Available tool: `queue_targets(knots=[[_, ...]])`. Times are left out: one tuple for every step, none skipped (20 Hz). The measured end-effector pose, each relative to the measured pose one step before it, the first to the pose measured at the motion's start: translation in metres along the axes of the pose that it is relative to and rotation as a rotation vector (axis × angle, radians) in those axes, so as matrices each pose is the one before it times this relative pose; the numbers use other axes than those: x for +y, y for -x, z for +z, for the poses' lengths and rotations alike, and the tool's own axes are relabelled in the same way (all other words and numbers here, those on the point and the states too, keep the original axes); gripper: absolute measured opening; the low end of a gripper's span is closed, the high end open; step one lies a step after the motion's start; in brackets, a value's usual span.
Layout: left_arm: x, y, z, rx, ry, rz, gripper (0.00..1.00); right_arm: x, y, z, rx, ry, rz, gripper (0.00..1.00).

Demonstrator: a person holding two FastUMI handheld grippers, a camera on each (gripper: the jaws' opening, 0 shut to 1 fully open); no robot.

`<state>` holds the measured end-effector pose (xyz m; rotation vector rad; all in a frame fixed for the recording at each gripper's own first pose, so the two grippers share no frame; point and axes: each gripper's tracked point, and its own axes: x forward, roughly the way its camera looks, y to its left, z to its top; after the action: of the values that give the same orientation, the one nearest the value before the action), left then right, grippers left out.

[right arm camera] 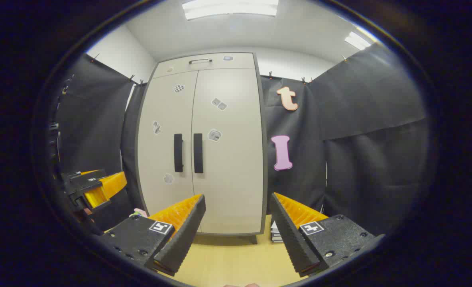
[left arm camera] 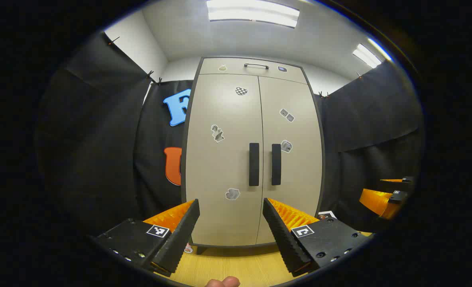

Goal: Open the right door of the double-door shoe cabinet with the right hand, and open the left door with the left hand.

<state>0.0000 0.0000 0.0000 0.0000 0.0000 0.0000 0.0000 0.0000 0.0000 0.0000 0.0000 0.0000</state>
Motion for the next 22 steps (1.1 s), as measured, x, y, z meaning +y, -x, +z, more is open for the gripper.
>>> queue_targets(knots=[[0.00216,-0.00075,0.00039,0.00201,0.00137,0.00461,0.95,-0.00091,-0.00221,-0.00067,0.00871,-0.00242,-0.00289,1.00],[0.00232,-0.00037,0.00035,-0.00008,0.00031,0.00536,0.95,0.00104,-0.00248,0.00084,0.00245,-0.01029,0.00324,1.00],[0.00152,-0.00088,0.00036,0.00075,0.00072,0.00209,0.95,0.00098,-0.00211,0.00047,0.00203,-0.01224,0.00305,1.00],[0.00150,-0.00017,0.00080,-0.00086,0.00121,0.00210,0.95,-0.00075,-0.00171,0.00073,0.00175,-0.00702,0.00151,1.00],[0.00172,-0.00069,0.00088,-0.00109,0.00222,0.00405,0.95,-0.00137,-0.00072,0.00020,-0.00186,-0.00283,-0.00355,1.00],[0.00122,-0.00093,0.00102,-0.00192,0.00344,0.00120,0.95,-0.00036,-0.00033,0.00078,-0.00005,0.00143,-0.00303,1.00],[0.00076,0.00033,-0.00077,0.00431,0.00236,-0.00203,0.95,0.00137,0.00018,0.00058,-0.00300,0.00262,0.00120,1.00],[0.00053,0.00113,-0.00037,0.00446,0.00186,-0.00347,0.95,0.00122,-0.00044,0.00148,-0.00463,0.00208,0.00088,1.00],[0.00001,0.00126,0.00131,-0.00042,0.00122,-0.00222,0.95,0.00105,0.00070,0.00115,-0.00557,-0.00083,0.00297,1.00],[0.00055,0.00094,0.00108,-0.00378,-0.00091,0.00060,0.95,0.00199,-0.00023,0.00095,-0.00393,-0.00214,0.00405,1.00],[0.00167,-0.00011,0.00209,-0.00524,-0.00238,0.00369,0.95,0.00153,-0.00058,-0.00103,0.00146,-0.00119,0.00260,1.00],[0.00105,-0.00026,0.00143,-0.00369,-0.00244,0.00346,0.95,0.00139,-0.00021,-0.00155,0.00684,0.00094,0.00270,1.00],[-0.00040,0.00101,0.00000,-0.00069,-0.00243,-0.00044,0.95,0.00172,0.00001,-0.00234,0.00779,0.00189,0.00472,1.00],[-0.00006,0.00044,0.00038,-0.00068,-0.00037,-0.00080,0.95,0.00201,0.00024,-0.00020,0.00480,0.00027,0.00399,1.00],[-0.00057,0.00017,0.00068,-0.00190,-0.00004,-0.00165,0.95,0.00040,-0.00035,-0.00117,0.00358,0.00169,0.00127,1.00],[0.00035,0.00017,0.00015,-0.00228,-0.00123,0.00011,0.95,0.00061,0.00095,-0.00038,0.00220,0.00271,-0.00133,1.00],[-0.00008,0.00030,0.00094,-0.00194,-0.00121,0.00078,0.95,-0.00007,0.00072,-0.00012,-0.00075,0.00297,-0.00143,1.00],[-0.00033,-0.00025,0.00040,-0.00120,-0.00081,-0.00179,0.95,-0.00035,0.00067,-0.00012,0.00168,0.00418,-0.00330,1.00],[-0.00049,0.00033,0.00008,-0.00076,0.00039,-0.00108,0.95,-0.00062,0.00090,-0.00091,0.00022,0.00366,-0.00217,1.00],[-0.00001,0.00031,0.00068,-0.00138,0.00125,-0.00063,0.95,-0.00001,0.00035,0.00062,-0.00102,0.00152,-0.00158,1.00],[0.00054,0.00044,0.00154,-0.00324,0.00218,0.00054,0.95,0.00040,0.00056,0.00064,-0.00261,-0.00058,-0.00062,1.00],[0.00079,0.00024,0.00146,-0.00249,0.00180,-0.00072,0.95,0.00065,0.00050,0.00150,-0.00003,-0.00150,-0.00015,1.00]])
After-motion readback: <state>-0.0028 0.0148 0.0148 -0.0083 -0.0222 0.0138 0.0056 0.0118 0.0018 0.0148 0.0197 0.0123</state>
